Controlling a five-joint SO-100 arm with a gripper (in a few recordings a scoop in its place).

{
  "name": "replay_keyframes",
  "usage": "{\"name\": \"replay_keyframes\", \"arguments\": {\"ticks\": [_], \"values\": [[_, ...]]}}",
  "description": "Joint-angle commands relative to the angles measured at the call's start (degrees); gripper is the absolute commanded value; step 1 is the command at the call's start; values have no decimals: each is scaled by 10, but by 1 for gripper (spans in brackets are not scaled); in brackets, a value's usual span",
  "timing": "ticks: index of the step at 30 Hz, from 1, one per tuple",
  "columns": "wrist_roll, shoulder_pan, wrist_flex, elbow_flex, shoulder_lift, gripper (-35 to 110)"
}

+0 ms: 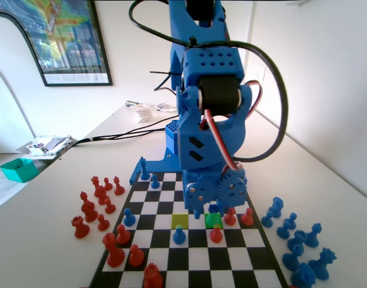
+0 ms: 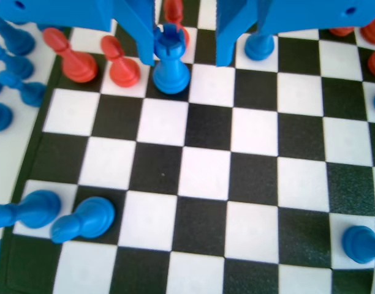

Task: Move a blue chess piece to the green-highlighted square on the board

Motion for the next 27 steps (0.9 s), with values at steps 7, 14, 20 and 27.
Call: {"name": "replay_keyframes", "arguments": {"ticks": [7, 14, 20, 27], "values": [[-4, 2, 18, -24, 47, 19], [24, -9, 40, -45, 84, 20], [58, -24, 70, -70, 127, 21], [37, -25, 141, -64, 227, 13]]}}
